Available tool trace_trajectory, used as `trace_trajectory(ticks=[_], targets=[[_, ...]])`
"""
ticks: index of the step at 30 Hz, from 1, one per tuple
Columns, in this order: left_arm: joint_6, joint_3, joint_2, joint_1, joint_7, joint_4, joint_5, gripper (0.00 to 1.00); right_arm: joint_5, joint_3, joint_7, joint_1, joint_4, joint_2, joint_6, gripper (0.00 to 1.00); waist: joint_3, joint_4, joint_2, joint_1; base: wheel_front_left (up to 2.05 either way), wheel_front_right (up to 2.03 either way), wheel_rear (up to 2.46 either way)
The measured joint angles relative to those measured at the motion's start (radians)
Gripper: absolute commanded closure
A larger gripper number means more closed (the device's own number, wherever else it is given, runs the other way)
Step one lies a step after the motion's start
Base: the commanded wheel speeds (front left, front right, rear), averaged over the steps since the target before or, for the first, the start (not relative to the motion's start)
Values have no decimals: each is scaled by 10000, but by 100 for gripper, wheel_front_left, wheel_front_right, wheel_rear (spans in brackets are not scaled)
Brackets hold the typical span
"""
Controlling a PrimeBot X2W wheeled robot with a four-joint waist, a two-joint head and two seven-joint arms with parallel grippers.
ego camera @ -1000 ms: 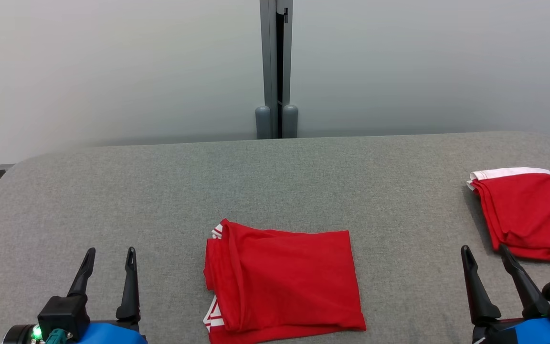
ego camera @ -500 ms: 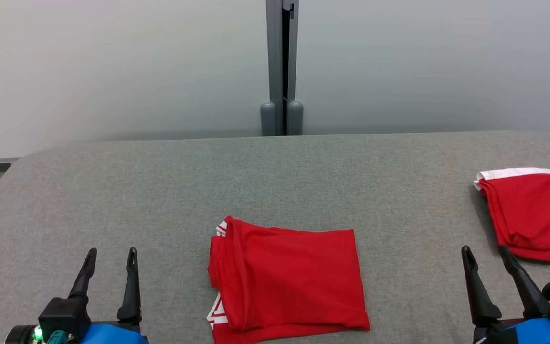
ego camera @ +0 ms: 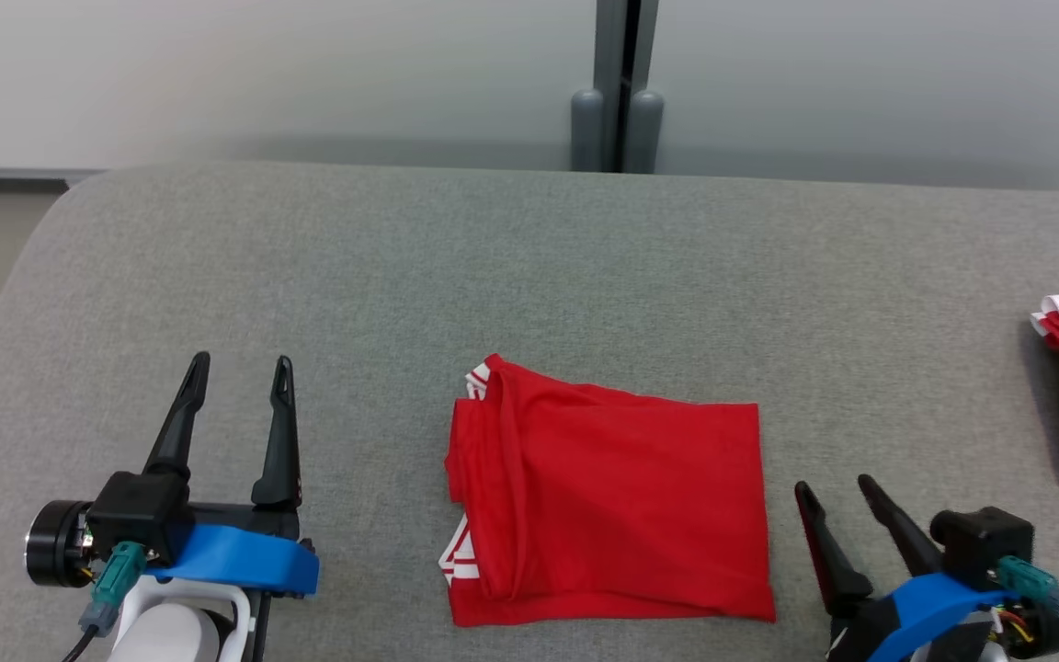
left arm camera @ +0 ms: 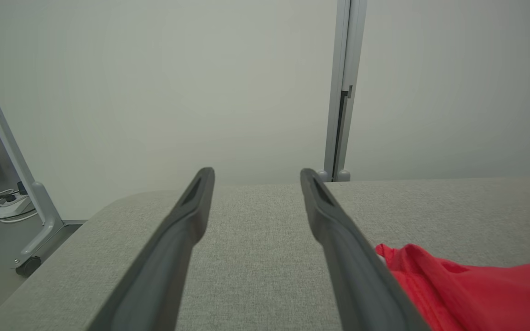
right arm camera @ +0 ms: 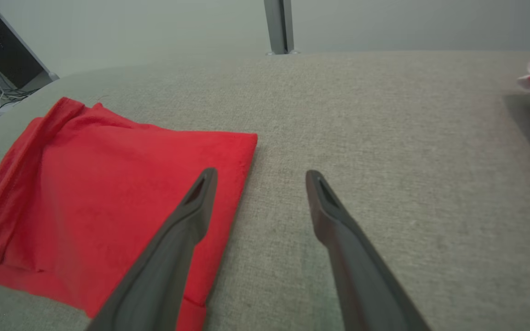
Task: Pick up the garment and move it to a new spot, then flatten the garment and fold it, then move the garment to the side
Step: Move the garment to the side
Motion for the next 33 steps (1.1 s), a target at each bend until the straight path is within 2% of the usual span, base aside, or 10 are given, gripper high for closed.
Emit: trace_trajectory(ticks=[6, 9, 11, 16, 19, 24, 33], targets=[[-138, 40, -290, -442, -50, 84, 180, 0, 341, 692, 61, -909, 2104, 69, 0, 0, 616, 595, 0, 0, 0, 0, 0], [-221, 90, -408, -501, -61, 127, 263, 0, 454, 911, 144, -1222, 2717, 123, 0, 0, 798, 812, 0, 0, 0, 0, 0], [-226, 171, -456, -523, -67, 105, 336, 0, 527, 982, 219, -1431, 2930, 121, 0, 100, 864, 884, -1, -2, 0, 0, 0], [-309, 426, -566, -505, -73, 75, 510, 0, 802, 1338, 345, -1629, 3062, -8, 0, 100, 886, 807, 0, -1, 0, 0, 0], [-278, 644, -564, -337, -75, 6, 614, 0, 803, 1588, 184, -1658, 2824, -171, 2, 100, 924, 494, 0, -2, 0, 0, 0], [-222, 938, -443, 113, -75, -180, 713, 0, 978, 2017, 148, -1732, 2207, -545, 10, 100, 1069, -607, 1, -1, 0, 0, 0], [-334, 892, -339, -27, -71, -642, 876, 0, 1273, 1785, 268, -2141, 1542, -1285, 2, 100, 1348, -2821, -1, -1, 0, 0, 0]])
